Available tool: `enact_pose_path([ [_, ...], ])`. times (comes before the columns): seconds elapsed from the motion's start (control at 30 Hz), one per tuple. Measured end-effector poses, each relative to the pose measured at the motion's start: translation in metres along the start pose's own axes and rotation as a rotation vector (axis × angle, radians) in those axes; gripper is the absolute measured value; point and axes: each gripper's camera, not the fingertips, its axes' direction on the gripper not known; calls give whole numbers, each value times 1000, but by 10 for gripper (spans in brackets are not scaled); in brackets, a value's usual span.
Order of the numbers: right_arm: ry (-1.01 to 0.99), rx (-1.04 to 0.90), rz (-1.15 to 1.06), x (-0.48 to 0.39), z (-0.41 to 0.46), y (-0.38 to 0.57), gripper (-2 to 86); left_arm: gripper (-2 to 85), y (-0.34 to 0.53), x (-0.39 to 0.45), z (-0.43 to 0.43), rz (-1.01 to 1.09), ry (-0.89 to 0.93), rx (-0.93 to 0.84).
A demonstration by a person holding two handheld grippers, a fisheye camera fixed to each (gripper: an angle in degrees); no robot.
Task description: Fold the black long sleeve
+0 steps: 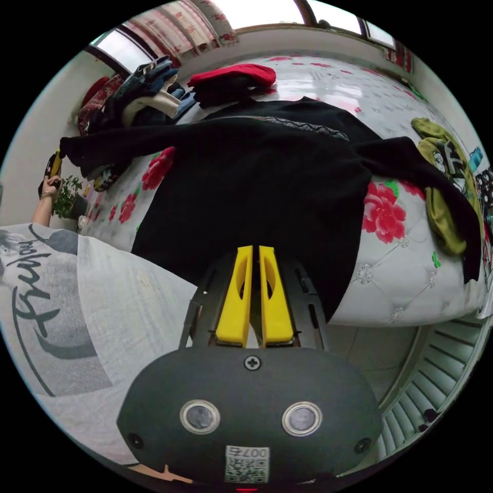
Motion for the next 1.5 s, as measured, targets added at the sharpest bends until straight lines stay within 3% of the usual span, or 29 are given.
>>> enact_pose_path([
  [0.13,-12,23,22,-2,-5,1,8,12,7,30,86,58,114,-152],
  [0.23,5,64,43,-2,-20,0,15,21,36,117,167,232,404,-311],
  [0.3,14,105,70,1,-31,1,22,42,96,199,228,374,681,-537],
  [0.43,61,160,187,16,-47,15,42,93,222,249,295,340,949,-943],
  [0.53,65,177,303,32,-54,40,52,103,304,222,316,376,760,-1141],
  [0.6,68,176,363,39,-57,56,56,95,340,185,319,428,495,-1242],
  [0.8,56,153,391,46,-44,57,68,91,350,106,348,520,-87,-1277],
  [0.9,74,107,333,43,-28,27,75,105,345,91,386,535,-252,-1250],
  [1.1,248,91,261,55,-20,-44,75,96,372,78,481,601,-383,-1325],
  [1.23,179,-129,260,84,30,-77,43,29,403,67,517,673,-496,-1427],
  [1.3,151,-67,236,80,18,-80,27,1,393,70,520,648,-493,-1383],
  [1.37,248,72,187,61,-21,-79,18,-4,382,75,512,648,-471,-1315],
  [1.43,263,249,25,20,-82,-64,12,-6,374,76,503,624,-452,-1285],
  [1.5,213,217,-75,0,-94,-52,11,-7,368,78,492,597,-421,-1247],
])
